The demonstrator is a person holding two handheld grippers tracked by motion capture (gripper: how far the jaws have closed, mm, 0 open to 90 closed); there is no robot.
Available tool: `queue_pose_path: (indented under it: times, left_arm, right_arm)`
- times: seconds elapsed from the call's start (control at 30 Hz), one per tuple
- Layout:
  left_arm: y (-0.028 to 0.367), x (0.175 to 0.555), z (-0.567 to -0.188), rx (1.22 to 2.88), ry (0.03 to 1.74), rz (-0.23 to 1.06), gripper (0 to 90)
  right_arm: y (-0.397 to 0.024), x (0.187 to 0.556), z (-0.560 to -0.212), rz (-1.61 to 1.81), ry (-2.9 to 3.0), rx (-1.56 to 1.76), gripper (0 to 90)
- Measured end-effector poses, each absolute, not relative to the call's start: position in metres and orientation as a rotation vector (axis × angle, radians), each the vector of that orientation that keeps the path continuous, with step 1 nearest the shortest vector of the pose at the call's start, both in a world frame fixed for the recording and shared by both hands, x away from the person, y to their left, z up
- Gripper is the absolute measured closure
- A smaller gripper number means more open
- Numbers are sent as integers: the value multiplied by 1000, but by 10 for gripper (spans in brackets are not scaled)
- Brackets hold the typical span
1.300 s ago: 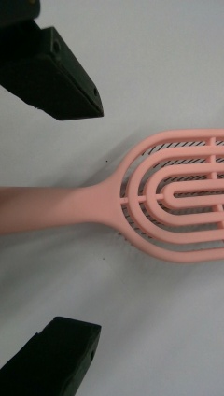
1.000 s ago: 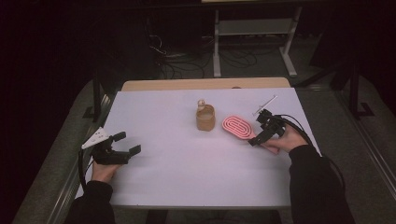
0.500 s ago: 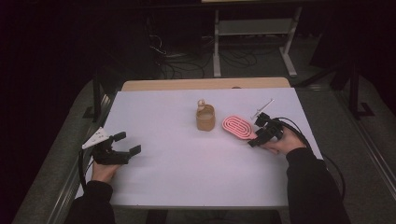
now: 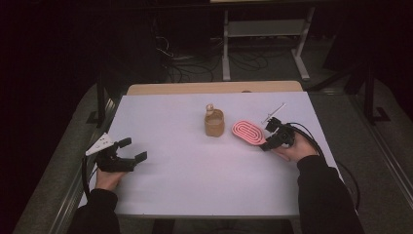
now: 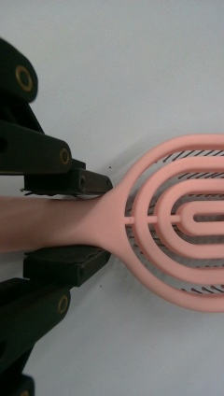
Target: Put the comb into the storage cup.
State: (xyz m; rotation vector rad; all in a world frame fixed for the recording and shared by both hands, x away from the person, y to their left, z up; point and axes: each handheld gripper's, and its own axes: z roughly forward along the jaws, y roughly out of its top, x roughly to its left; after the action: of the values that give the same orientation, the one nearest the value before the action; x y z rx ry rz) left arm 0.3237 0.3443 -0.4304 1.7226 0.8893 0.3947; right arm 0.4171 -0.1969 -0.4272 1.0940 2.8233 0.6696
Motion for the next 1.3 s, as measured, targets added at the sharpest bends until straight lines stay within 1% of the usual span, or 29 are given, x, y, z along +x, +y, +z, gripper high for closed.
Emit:
queue_pose_path:
  times: [0.7, 1.03, 1.3]
  left_arm:
    - [344, 324, -431, 1724, 889, 394, 0]
    - [344, 324, -431, 1728, 890, 394, 0]
    - [344, 324, -431, 1729, 891, 393, 0]
  right_arm:
    - [-202, 414, -420, 727, 2829, 1106, 687]
    - [-210, 412, -409, 793, 2796, 1118, 691]
    - [-211, 408, -392, 835, 2771, 1089, 692]
